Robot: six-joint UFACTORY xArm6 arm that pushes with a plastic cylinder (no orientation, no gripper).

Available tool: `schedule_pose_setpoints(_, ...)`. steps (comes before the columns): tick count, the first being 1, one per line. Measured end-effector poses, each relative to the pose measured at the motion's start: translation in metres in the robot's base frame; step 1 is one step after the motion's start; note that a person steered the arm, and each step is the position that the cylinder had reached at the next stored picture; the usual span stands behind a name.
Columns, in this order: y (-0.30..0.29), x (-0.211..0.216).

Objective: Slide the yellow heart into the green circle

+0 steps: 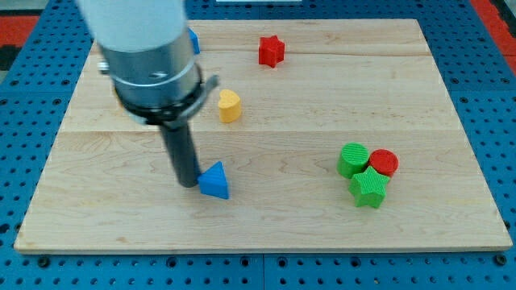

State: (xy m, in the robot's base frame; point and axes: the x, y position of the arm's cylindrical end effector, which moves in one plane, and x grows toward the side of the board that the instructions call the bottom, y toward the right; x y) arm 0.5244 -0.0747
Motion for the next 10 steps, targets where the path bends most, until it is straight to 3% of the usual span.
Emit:
schedule_pose_setpoints(1,0.07,0.0)
schedule_pose_setpoints(2,0.096,0.0)
schedule_pose_setpoints(3,0.066,0.02)
schedule_pose_setpoints(4,0.075,0.051)
schedule_pose_setpoints(6,0.122,0.007)
schedule_pose_setpoints(7,0.161,0.008)
schedule_pose_setpoints(9,0.035,-0.002)
schedule_pose_setpoints(10,0.004,-0.046)
